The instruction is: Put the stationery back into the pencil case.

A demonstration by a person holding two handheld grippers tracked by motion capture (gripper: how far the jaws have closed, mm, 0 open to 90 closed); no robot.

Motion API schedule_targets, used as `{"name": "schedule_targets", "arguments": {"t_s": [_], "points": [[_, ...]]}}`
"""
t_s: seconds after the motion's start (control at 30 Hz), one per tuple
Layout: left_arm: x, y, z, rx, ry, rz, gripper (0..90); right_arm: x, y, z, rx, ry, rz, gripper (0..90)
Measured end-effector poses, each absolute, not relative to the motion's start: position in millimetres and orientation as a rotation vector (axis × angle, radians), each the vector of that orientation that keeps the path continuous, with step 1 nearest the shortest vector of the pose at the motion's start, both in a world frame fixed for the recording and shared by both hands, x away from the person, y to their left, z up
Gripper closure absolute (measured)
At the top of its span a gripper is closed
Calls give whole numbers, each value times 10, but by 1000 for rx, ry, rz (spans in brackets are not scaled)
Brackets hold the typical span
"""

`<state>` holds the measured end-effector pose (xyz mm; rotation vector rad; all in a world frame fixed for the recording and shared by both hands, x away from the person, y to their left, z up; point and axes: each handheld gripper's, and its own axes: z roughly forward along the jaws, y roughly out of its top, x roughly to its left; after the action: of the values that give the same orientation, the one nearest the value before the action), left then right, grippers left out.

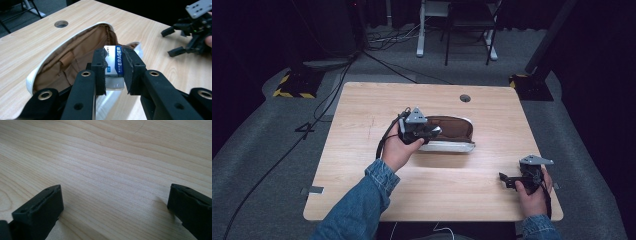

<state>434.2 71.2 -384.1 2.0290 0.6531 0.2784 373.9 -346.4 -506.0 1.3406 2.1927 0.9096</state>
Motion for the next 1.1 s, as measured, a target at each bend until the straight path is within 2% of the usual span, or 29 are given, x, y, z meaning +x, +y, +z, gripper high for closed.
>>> {"name": "schedule_targets", "arguments": {"t_s": [0.7, 1.1], "points": [[4839, 464, -4078, 2034, 761, 258, 726, 3739, -3465, -5060, 1341, 2193, 910, 7], [4896, 337, -4209, 2109, 758, 253, 725, 3739, -3457, -5060, 1335, 2200, 913, 7]]}}
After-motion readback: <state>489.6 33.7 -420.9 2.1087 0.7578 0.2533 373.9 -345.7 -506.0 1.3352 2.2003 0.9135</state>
